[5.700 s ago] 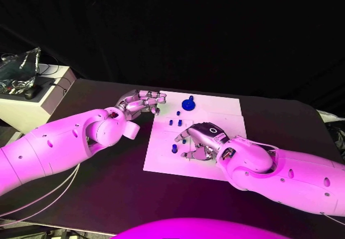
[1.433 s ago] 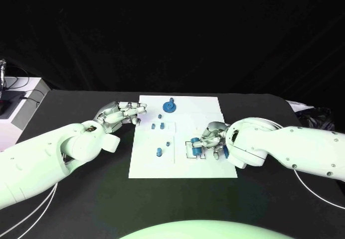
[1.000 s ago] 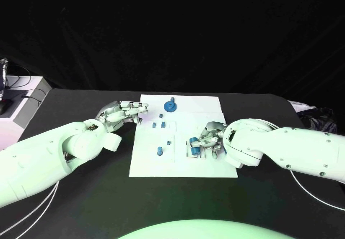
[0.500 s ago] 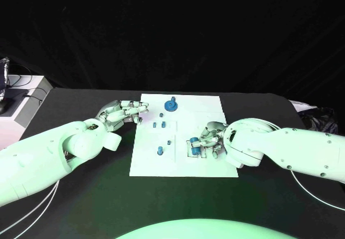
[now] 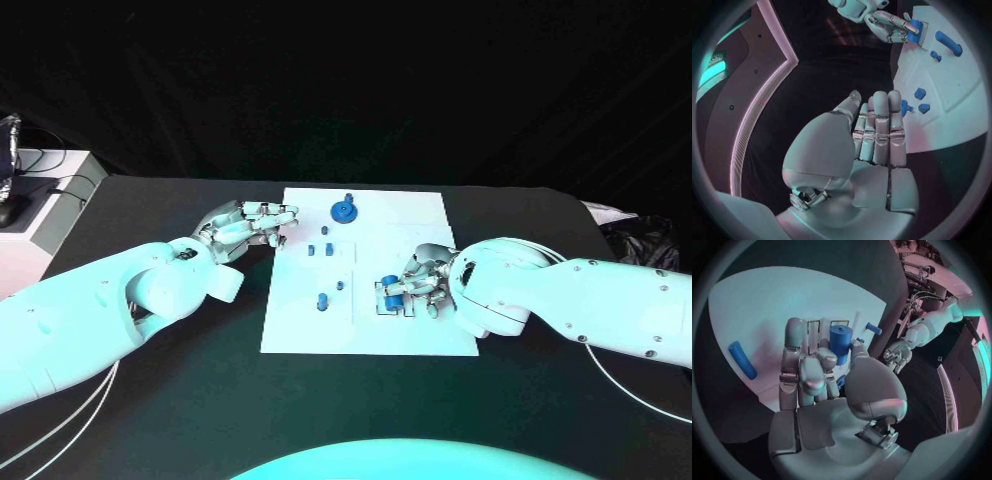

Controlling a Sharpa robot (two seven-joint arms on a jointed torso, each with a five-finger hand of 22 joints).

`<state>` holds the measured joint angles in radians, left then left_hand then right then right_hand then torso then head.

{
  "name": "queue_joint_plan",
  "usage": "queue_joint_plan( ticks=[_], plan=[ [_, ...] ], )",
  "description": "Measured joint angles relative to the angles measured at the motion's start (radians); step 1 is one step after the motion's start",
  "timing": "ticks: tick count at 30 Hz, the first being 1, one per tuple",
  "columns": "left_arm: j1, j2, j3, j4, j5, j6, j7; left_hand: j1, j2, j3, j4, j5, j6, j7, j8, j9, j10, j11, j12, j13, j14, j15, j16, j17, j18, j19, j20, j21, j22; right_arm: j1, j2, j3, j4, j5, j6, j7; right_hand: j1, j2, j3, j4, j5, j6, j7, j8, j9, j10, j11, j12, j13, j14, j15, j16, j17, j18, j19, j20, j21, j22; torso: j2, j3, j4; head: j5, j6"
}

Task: Assemble the parts on the task board

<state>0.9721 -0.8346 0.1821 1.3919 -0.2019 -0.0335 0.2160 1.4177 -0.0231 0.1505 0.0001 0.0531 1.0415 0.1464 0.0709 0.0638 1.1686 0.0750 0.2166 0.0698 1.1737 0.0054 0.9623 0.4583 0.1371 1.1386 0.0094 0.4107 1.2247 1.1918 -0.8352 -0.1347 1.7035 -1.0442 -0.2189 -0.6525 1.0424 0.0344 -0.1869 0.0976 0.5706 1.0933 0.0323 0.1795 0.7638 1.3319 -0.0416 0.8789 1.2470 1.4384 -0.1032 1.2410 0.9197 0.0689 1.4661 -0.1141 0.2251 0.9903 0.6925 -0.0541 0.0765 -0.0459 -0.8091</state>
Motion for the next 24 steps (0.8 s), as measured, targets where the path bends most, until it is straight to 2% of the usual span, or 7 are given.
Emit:
queue_joint_plan(
  ticks=[5,11,13,15,18,24],
  plan=[
    [0.0,0.0,0.0,0.0,0.0,0.001,-0.001,0.0,0.0,0.0,0.0,0.0,0.0,0.0,0.0,0.0,0.0,0.0,0.0,0.0,0.0,0.0,0.0,0.0,0.0,0.002,0.002,0.0,0.0,-0.001,-0.002,0.0,0.003,-0.006,-0.002,0.0,0.0,0.0,-0.008,0.008,-0.008,-0.001,0.001,0.0,0.0,-0.004,0.001,-0.004,-0.003,0.0,0.0,0.0,-0.001,0.0,0.0,0.0,-0.004,0.001,0.0,0.0,-0.0001,0.002,-0.002],
    [0.0,-0.001,0.0,0.0,0.0,0.002,-0.002,-0.004,-0.004,0.0,0.008,0.0,0.0,0.0,0.0,0.0,0.0,0.0,0.0,0.0,0.0,0.0,0.0,-0.001,0.0,0.002,0.002,0.0,0.0,-0.003,-0.004,-0.001,0.006,-0.01,-0.004,0.0,-0.014,-0.014,-0.018,0.022,-0.03,-0.002,0.002,0.001,0.0,-0.005,0.002,-0.004,-0.004,0.0,0.0,0.0,-0.002,0.0,0.0,0.0,-0.004,0.002,0.0,0.0002,-0.0002,0.002,-0.004],
    [0.0,-0.001,0.0,0.0,0.0,0.002,-0.003,-0.004,-0.004,0.0,0.008,0.0,0.0,0.0,0.0,0.0,0.0,0.0,0.0,0.0,0.0,0.0,0.0,-0.001,0.0,0.002,0.002,0.0,0.0,-0.004,-0.005,-0.001,0.007,-0.011,-0.005,0.0,-0.008,-0.025,-0.012,0.045,-0.03,-0.002,0.002,0.001,-0.001,-0.006,0.002,-0.004,-0.008,0.0,0.0,-0.004,-0.002,0.0,0.0,0.0,-0.008,0.005,0.0,0.0002,-0.0003,0.002,-0.004],
    [0.0,-0.001,0.0,0.0,0.0,0.002,-0.003,-0.008,0.0,0.0,0.008,0.0,0.0,0.0,0.0,0.0,0.0,0.0,0.0,0.0,0.0,0.0,0.0,-0.001,0.0,0.002,0.002,-0.003,0.0,-0.005,-0.006,-0.003,0.009,-0.012,-0.005,0.0,-0.004,-0.031,-0.014,0.048,-0.038,-0.002,0.002,0.0,-0.005,-0.006,0.002,-0.004,-0.008,0.0,0.0,-0.004,-0.002,0.0,0.0,0.0,-0.008,0.005,0.0,0.0007,-0.0003,0.002,-0.005],
    [0.0,-0.001,0.0,0.0,0.0,0.003,-0.004,-0.008,0.0,0.0,0.008,0.0,0.0,0.0,0.0,0.0,0.0,0.0,0.0,0.0,0.0,0.0,0.0,-0.001,0.0,0.002,0.002,-0.003,0.0,-0.007,-0.007,-0.003,0.014,-0.013,-0.005,0.0,-0.021,-0.051,-0.005,0.062,-0.08,-0.002,0.002,0.0,-0.003,-0.006,0.001,-0.004,-0.008,0.0,0.0,-0.004,-0.002,0.0,0.0,0.0,-0.008,0.005,0.0,0.0008,-0.0003,0.002,-0.005],
    [0.0,-0.001,0.0,-0.001,0.0,0.004,-0.005,-0.008,0.0,0.0,0.008,0.0,0.0,0.0,0.0,0.001,0.0,0.0,0.0,0.0,0.0,0.0,0.0,-0.001,0.0,0.002,0.002,-0.003,0.0,-0.009,-0.009,-0.004,0.02,-0.013,-0.004,0.002,-0.031,-0.091,0.038,0.105,-0.128,-0.002,0.002,0.0,-0.003,-0.006,0.001,-0.004,-0.009,0.0,0.0,-0.004,-0.003,0.0,0.0,0.0,-0.008,0.008,0.0,0.001,-0.0003,0.003,-0.005]
  ],
)
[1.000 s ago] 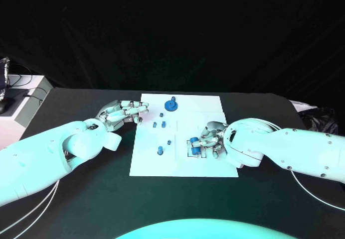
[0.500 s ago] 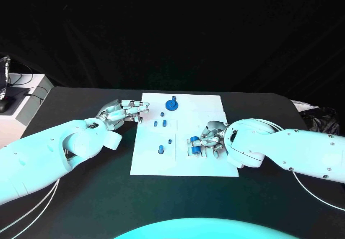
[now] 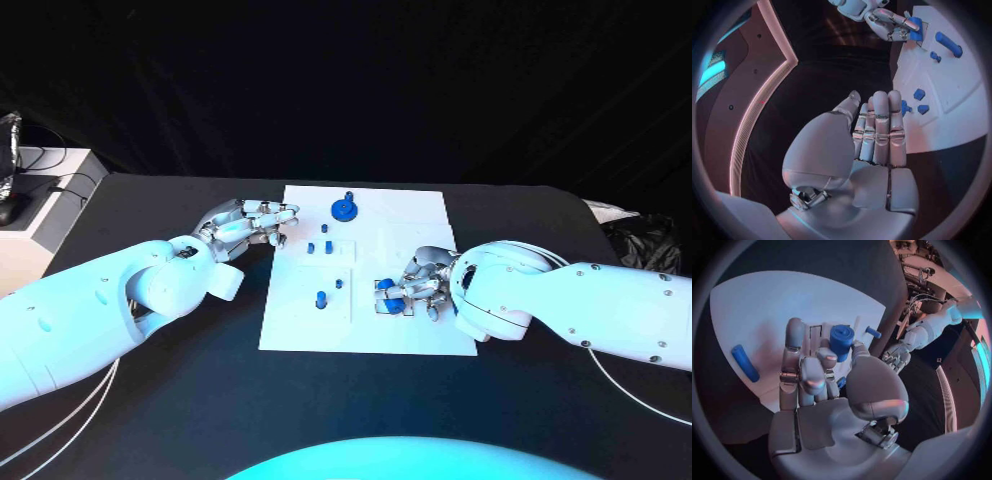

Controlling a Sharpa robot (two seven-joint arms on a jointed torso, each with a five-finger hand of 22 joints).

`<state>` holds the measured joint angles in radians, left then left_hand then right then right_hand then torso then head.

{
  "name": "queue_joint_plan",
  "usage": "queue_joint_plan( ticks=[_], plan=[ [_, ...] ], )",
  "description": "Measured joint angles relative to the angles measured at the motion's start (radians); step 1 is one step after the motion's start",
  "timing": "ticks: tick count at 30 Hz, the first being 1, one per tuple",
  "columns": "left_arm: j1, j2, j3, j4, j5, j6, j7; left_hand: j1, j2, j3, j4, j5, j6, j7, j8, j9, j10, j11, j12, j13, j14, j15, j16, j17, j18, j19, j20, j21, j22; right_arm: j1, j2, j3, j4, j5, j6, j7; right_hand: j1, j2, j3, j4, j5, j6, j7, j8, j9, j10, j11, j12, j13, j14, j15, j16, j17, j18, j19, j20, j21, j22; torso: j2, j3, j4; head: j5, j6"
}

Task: Assemble the parts on the task board

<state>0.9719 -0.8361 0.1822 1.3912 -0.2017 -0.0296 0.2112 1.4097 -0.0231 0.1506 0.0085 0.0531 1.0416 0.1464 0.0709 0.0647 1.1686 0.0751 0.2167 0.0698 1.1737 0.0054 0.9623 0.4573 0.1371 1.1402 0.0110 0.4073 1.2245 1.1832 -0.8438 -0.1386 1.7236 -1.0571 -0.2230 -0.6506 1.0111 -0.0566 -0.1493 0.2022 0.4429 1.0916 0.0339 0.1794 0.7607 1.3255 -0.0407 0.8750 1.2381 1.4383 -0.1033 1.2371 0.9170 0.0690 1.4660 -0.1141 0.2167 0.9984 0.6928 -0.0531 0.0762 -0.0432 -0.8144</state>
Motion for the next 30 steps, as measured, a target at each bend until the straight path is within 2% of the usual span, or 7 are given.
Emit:
queue_joint_plan(
  ticks=[2,5,7,8,11,19,30],
  plan=[
    [0.0,0.0,0.0,0.0,0.0,0.0,0.0,0.0,0.0,0.0,0.0,0.0,0.0,0.0,0.0,0.0,0.0,0.0,0.0,0.0,0.0,0.0,0.0,0.0,0.0,0.0,0.0,0.0,0.0,0.0,-0.001,0.0,0.001,0.0,0.0,0.001,0.002,0.0,0.005,-0.002,0.023,0.0,0.0,0.0,0.0,0.0,0.0,0.0,0.0,0.0,0.0,0.0,0.0,0.0,0.0,0.0,0.0,0.0,0.0,-0.0001,0.0,0.0,-0.001],
    [0.0,0.0,0.0,0.0,0.0,0.001,-0.001,0.0,0.0,0.0,0.0,0.0,0.0,0.0,0.0,0.0,0.0,0.0,0.0,0.0,0.0,0.0,0.0,0.0,0.0,0.0,0.0,0.0,0.0,-0.001,-0.003,0.0,0.003,0.0,0.0,0.002,0.013,0.029,-0.016,-0.033,0.059,0.0,0.0,0.0,0.001,0.0,0.0,0.0,0.0,0.0,0.0,0.0,0.0,0.0,0.0,0.0,0.0,0.002,0.0,0.0,0.0,0.0,-0.002],
    [0.0,0.0,0.0,-0.001,0.0,0.001,-0.001,0.0,0.0,0.0,0.0,0.0,0.0,0.0,0.0,0.0,0.0,0.0,0.0,0.0,0.0,0.0,0.0,0.0,0.0,0.0,0.0,0.0,0.0,-0.001,-0.004,0.0,0.003,0.0,0.0,0.003,0.005,0.044,-0.038,-0.055,0.054,0.0,0.0,0.0,0.001,0.0,0.0,0.0,0.0,0.0,0.0,0.0,0.0,0.0,0.0,0.0,-0.001,0.003,0.0,-0.0001,0.0,0.0,-0.002],
    [0.0,0.0,0.0,-0.001,0.0,0.001,-0.001,0.0,0.0,0.0,0.0,0.0,0.0,0.0,0.0,0.0,0.0,0.0,0.0,0.0,0.0,0.0,0.0,0.0,0.0,0.0,0.0,0.0,0.0,-0.001,-0.004,0.0,0.003,0.0,0.0,0.003,0.004,0.043,-0.045,-0.05,0.024,0.0,0.0,0.0,0.0,0.0,0.0,0.0,-0.002,0.0,0.0,0.0,-0.001,0.0,0.0,0.0,-0.004,0.003,0.0,0.0,0.0,0.001,-0.002],
    [0.0,0.0,0.0,-0.001,0.0,0.001,-0.002,0.0,0.0,-0.003,0.003,0.0,-0.004,0.004,0.0,0.0,0.0,0.0,0.0,0.0,0.0,0.0,0.0,0.0,0.0,0.0,0.0,0.0,0.0,-0.001,-0.004,0.0,0.003,0.001,-0.001,0.005,-0.012,0.026,-0.022,-0.019,-0.033,0.0,0.0,0.0,-0.001,-0.002,0.002,0.0,-0.004,0.0,0.0,0.0,-0.002,0.0,0.0,0.0,-0.004,0.003,0.0,-0.0001,0.0,0.002,-0.001],
    [0.0,0.0,0.0,-0.001,0.0,0.001,-0.003,0.0,0.0,-0.003,0.003,0.0,-0.004,0.004,0.0,0.0,-0.004,0.004,0.0,0.0,0.0,0.0,0.0,0.0,0.0,0.0,0.0,-0.004,0.0,-0.001,-0.005,-0.001,-0.002,0.001,-0.012,0.013,-0.027,-0.044,0.034,0.079,-0.126,0.0,0.0,0.0,-0.004,-0.008,0.006,-0.02,-0.019,0.0,0.0,-0.008,-0.007,0.0,0.0,0.0,-0.009,0.003,0.0,-0.0005,0.0,0.001,0.002],
    [0.0,-0.001,0.0,-0.002,0.0,0.001,-0.004,0.0,0.0,-0.003,0.003,0.0,-0.004,0.004,0.0,0.0,-0.004,0.004,0.0,0.0,0.0,0.0,0.0,0.0,0.0,0.0,0.0,-0.004,0.0,-0.001,-0.043,0.0,0.029,0.001,-0.026,0.043,-0.03,-0.048,0.037,0.08,-0.135,0.0,0.0,0.0,-0.005,-0.008,0.006,-0.018,-0.017,0.0,0.0,-0.008,0.001,0.0,0.0,0.0,-0.009,0.004,0.0,-0.0007,0.0008,0.003,0.004]
  ],
)
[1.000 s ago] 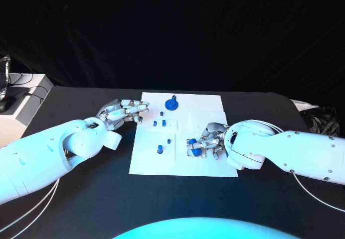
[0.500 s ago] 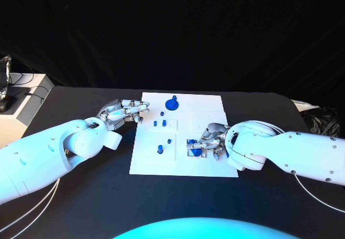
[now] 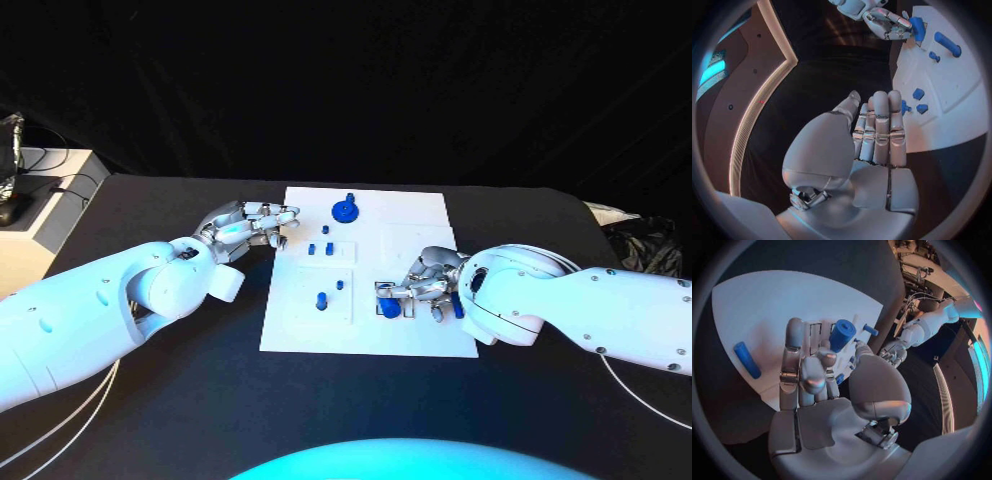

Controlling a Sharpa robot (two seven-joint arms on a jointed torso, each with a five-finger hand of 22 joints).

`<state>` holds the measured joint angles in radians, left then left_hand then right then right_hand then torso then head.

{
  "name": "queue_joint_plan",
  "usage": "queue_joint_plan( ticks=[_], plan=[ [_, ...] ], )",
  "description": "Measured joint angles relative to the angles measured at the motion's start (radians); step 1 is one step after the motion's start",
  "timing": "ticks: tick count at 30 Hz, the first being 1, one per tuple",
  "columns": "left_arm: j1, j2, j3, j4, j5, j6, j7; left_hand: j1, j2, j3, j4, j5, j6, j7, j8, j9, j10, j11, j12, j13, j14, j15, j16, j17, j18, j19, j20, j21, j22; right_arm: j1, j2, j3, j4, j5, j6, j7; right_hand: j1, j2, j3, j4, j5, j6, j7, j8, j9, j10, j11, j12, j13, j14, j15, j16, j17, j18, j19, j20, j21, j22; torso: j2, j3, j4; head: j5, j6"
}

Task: Assemble the parts on the task board

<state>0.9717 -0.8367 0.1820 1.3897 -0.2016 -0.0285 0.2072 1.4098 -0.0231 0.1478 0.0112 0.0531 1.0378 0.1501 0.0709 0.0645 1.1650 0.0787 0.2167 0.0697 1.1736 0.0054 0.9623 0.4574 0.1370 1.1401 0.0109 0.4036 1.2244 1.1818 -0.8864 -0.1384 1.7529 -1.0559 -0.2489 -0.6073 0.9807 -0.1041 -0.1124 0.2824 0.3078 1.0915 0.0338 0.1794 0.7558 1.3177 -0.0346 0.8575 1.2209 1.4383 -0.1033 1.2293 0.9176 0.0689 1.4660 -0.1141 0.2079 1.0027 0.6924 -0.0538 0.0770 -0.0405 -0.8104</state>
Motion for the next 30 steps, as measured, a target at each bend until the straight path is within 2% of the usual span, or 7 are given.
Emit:
queue_joint_plan(
  ticks=[4,8,11,16,20,25,30],
  plan=[
    [0.0,-0.001,0.0,0.0,0.0,0.0,0.0,0.0,0.0,0.0,0.0,0.0,0.0,0.0,0.0,0.0,0.0,0.0,0.0,0.0,0.0,0.0,0.0,0.0,0.0,0.0,0.0,0.0,0.0,0.0,-0.032,0.001,0.026,0.0,-0.004,0.018,0.022,0.024,-0.017,-0.039,0.014,0.004,0.004,0.002,0.003,0.002,-0.002,0.006,0.005,0.0,0.0,0.0,0.003,0.0,0.0,0.0,0.0,0.004,0.0,0.0,-0.0001,0.003,0.0],
    [-0.001,-0.002,0.0,0.0,0.0,0.0,0.0,0.0,0.0,0.0,0.0,0.0,0.0,0.0,0.0,0.0,0.0,0.0,0.0,0.0,0.0,0.0,0.0,0.0,0.0,0.0,0.0,0.0,0.0,0.0,-0.063,0.003,0.049,0.002,-0.004,0.039,0.064,0.094,-0.034,-0.141,0.031,0.008,0.0,0.01,0.01,0.007,-0.007,0.017,0.012,0.0,0.0,0.004,0.007,0.0,0.0,0.0,0.0,0.009,0.0,0.0,-0.0009,0.004,0.0],
    [-0.001,-0.002,0.0,0.0,0.0,0.0,-0.001,0.0,0.0,0.0,0.0,0.0,-0.002,0.002,0.0,0.0,0.0,0.0,0.0,0.0,0.0,0.0,0.0,-0.001,0.0,0.0,0.0,0.0,0.0,0.0,-0.08,0.003,0.06,0.006,-0.001,0.057,0.091,0.12,-0.021,-0.196,0.008,0.011,-0.003,0.01,0.012,0.007,-0.007,0.018,0.015,0.0,0.0,0.004,0.008,0.0,0.0,0.0,0.0,0.011,0.0,-0.0001,-0.0014,0.005,0.001],
    [-0.002,-0.002,0.0,0.001,0.0,0.0,-0.001,0.0,0.0,0.0,0.0,0.0,-0.003,0.003,0.0,0.0,0.0,0.0,0.0,0.0,0.0,0.0,0.0,-0.001,0.0,0.0,0.0,0.0,0.0,0.0,-0.091,0.003,0.074,0.013,0.011,0.086,0.148,0.116,-0.001,-0.268,-0.004,0.021,-0.007,0.014,0.014,0.012,-0.011,0.022,0.018,0.0,0.0,0.005,0.009,0.0,0.0,0.0,0.0,0.013,0.0,0.0005,-0.0014,0.006,0.002],
    [-0.004,-0.003,0.0,0.001,0.0,0.001,-0.002,0.0,0.0,0.0,0.0,0.0,-0.004,0.003,0.0,0.0,0.0,0.0,0.0,0.0,0.0,0.0,0.0,-0.001,0.0,0.0,0.0,0.0,0.0,0.0,-0.097,0.003,0.083,0.014,0.022,0.107,0.186,0.117,0.039,-0.315,-0.041,0.038,-0.016,0.018,0.014,0.02,-0.02,0.029,0.02,0.0,0.0,0.008,0.012,0.0,0.0,0.0,0.0,0.016,0.0,0.0009,-0.0009,0.004,0.002],
    [-0.007,-0.005,0.0,0.002,0.0,0.002,-0.003,0.0,0.0,0.0,0.0,0.0,-0.004,0.003,0.0,0.0,0.0,0.0,0.0,0.0,0.0,0.0,0.0,-0.001,0.0,0.0,0.0,0.0,0.0,-0.006,-0.099,0.003,0.085,0.013,0.029,0.126,0.208,0.126,0.076,-0.343,-0.028,0.045,-0.023,0.018,0.01,0.025,-0.025,0.033,0.024,0.001,-0.001,0.008,0.014,0.0,0.0,0.0,0.006,0.019,0.0,0.0006,-0.0008,0.005,0.001],
    [-0.007,-0.006,0.0,0.002,0.0,0.002,-0.004,0.0,0.0,0.0,0.0,0.0,-0.003,0.003,0.0,0.0,0.0,0.0,0.0,0.0,0.0,0.0,0.0,-0.001,0.0,0.0,0.0,0.0,0.0,-0.013,-0.092,0.003,0.077,0.009,0.028,0.135,0.218,0.137,0.098,-0.352,-0.017,0.05,-0.028,0.018,0.009,0.029,-0.029,0.034,0.027,0.002,-0.006,0.008,0.015,0.0,-0.001,-0.006,0.006,0.021,0.0,0.0,-0.0003,0.006,0.0]
  ],
)
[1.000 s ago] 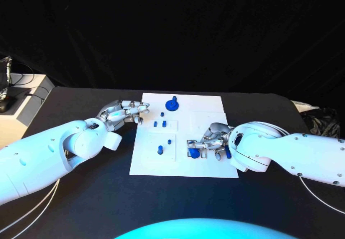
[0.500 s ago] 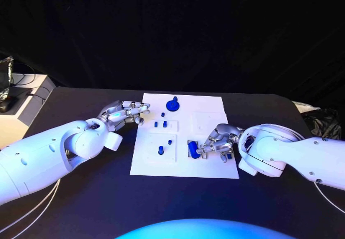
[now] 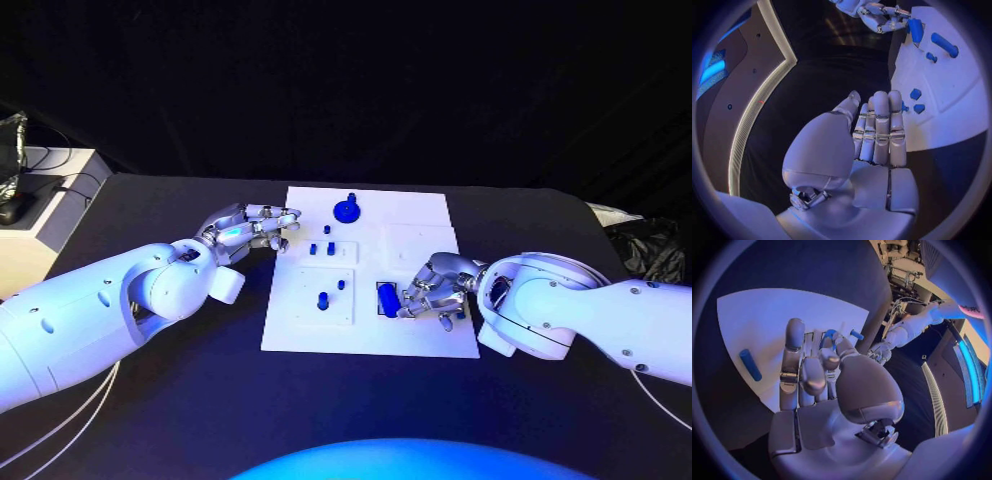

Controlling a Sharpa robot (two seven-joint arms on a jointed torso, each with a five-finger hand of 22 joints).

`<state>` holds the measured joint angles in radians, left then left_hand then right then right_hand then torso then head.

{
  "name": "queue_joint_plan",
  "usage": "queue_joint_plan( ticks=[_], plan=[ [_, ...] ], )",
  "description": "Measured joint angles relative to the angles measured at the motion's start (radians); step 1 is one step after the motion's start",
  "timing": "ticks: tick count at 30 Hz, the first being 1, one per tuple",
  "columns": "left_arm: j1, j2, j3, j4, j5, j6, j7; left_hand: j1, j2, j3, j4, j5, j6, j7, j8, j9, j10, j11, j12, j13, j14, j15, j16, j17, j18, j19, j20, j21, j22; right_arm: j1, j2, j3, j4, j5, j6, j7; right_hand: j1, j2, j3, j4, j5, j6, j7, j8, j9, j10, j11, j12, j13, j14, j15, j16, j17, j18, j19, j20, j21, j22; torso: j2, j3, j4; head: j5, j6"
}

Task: Assemble the parts on the task board

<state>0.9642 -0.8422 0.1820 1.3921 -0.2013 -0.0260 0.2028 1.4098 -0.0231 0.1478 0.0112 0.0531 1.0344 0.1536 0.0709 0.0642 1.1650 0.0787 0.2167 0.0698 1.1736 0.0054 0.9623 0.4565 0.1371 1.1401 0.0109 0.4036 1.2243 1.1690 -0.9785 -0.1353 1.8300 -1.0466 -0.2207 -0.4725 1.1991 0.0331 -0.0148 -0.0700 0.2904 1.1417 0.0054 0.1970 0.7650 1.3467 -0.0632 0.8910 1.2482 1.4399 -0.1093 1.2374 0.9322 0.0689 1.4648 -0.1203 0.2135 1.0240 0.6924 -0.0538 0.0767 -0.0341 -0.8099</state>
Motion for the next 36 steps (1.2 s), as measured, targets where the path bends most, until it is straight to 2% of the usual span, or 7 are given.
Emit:
queue_joint_plan(
  ticks=[5,9,19,23,27,34,36],
  plan=[
    [-0.001,-0.001,0.0,0.0,0.0,0.001,-0.001,0.0,0.0,0.0,0.0,0.0,0.0,0.0,0.0,0.0,0.0,0.0,0.0,0.0,0.0,0.0,0.0,0.0,0.0,0.0,0.0,0.0,0.0,-0.006,0.015,0.0,-0.015,-0.011,-0.015,0.0,-0.015,0.025,0.055,0.003,0.0,0.0,0.0,0.0,0.003,0.009,-0.003,0.002,0.006,-0.002,-0.002,0.0,0.0,0.0,0.001,-0.001,0.0,0.004,0.0,-0.0007,0.0002,0.0,-0.001],
    [-0.001,-0.002,0.0,0.001,0.0,0.001,-0.002,0.0,0.0,0.0,0.0,0.0,0.0,0.0,0.0,0.0,0.0,0.0,0.0,0.0,0.0,0.0,0.0,0.0,0.0,0.0,0.0,0.0,0.0,-0.009,0.027,0.0,-0.024,-0.02,-0.033,-0.002,-0.031,0.014,0.082,0.011,0.0,0.004,-0.004,0.0,0.01,0.013,-0.005,0.004,0.01,-0.002,-0.002,0.0,0.003,0.0,0.001,-0.001,0.0,0.006,0.0,-0.0006,0.0004,0.0,-0.001],
    [-0.001,-0.003,0.0,0.001,0.0,0.005,-0.006,0.0,0.0,-0.003,0.003,0.0,0.0,0.0,0.0,0.0,0.0,0.0,0.0,0.0,0.0,0.0,-0.004,0.0,0.0,0.0,0.0,-0.006,0.002,-0.016,0.051,-0.001,-0.039,-0.032,-0.052,-0.012,-0.037,0.008,0.09,0.019,-0.001,0.004,-0.004,0.004,0.015,0.016,-0.002,0.004,0.012,0.002,-0.005,0.004,0.006,0.0,0.001,-0.001,0.0,0.008,0.0,-0.0006,0.0002,0.0,-0.003],
    [-0.001,-0.004,0.0,0.002,0.0,0.008,-0.008,0.0,0.0,-0.003,0.003,0.0,0.0,0.0,0.0,0.0,0.0,0.0,0.0,0.0,0.0,0.0,-0.004,0.0,0.0,0.0,0.0,-0.006,0.002,-0.017,0.054,-0.001,-0.044,-0.033,-0.045,-0.017,-0.037,0.007,0.09,0.019,-0.004,0.004,-0.004,0.004,0.015,0.016,-0.002,0.004,0.012,0.002,-0.005,0.004,0.006,0.0,0.001,-0.001,0.0,0.009,0.0,-0.0007,-0.0003,0.0,-0.004],
    [-0.002,-0.004,0.0,0.002,0.0,0.01,-0.009,0.0,0.0,-0.003,0.003,0.0,0.0,0.0,0.0,0.0,0.0,0.0,0.0,0.0,0.0,0.0,-0.004,0.0,0.0,0.0,0.0,-0.006,0.002,-0.021,0.057,-0.001,-0.052,-0.035,-0.03,-0.022,-0.031,-0.006,0.083,0.012,-0.017,0.004,-0.004,0.004,0.012,0.016,-0.002,0.004,0.013,0.002,-0.005,0.004,0.004,0.0,0.001,-0.001,0.0,0.009,0.0,-0.0007,-0.0005,0.001,-0.004],
    [-0.005,-0.005,0.0,0.002,0.0,0.014,-0.013,0.0,0.0,-0.003,0.003,0.0,0.0,0.0,0.0,0.0,0.0,0.0,0.0,0.0,0.0,0.0,-0.004,0.0,0.0,0.004,-0.004,-0.006,0.003,-0.034,0.067,0.0,-0.067,-0.038,-0.001,-0.033,-0.024,-0.014,0.077,0.006,-0.031,0.011,-0.004,0.004,0.008,0.016,-0.002,0.004,0.014,0.002,-0.005,0.004,0.003,0.0,0.001,-0.001,0.0,0.008,0.0,-0.0006,0.0002,0.001,-0.007],
    [-0.007,-0.006,0.0,0.002,0.0,0.015,-0.014,0.0,0.0,-0.003,0.003,0.0,0.0,0.0,0.0,0.0,0.0,0.0,0.0,0.0,0.0,0.0,-0.004,0.0,0.0,0.004,-0.004,-0.006,0.003,-0.037,0.069,0.0,-0.07,-0.038,0.001,-0.035,-0.028,-0.018,0.077,0.007,-0.046,0.011,-0.004,0.004,0.007,0.016,-0.002,0.004,0.015,0.002,-0.005,0.004,0.003,0.0,0.001,-0.001,0.0,0.008,0.0,-0.0004,0.0002,0.001,-0.008]
  ],
)
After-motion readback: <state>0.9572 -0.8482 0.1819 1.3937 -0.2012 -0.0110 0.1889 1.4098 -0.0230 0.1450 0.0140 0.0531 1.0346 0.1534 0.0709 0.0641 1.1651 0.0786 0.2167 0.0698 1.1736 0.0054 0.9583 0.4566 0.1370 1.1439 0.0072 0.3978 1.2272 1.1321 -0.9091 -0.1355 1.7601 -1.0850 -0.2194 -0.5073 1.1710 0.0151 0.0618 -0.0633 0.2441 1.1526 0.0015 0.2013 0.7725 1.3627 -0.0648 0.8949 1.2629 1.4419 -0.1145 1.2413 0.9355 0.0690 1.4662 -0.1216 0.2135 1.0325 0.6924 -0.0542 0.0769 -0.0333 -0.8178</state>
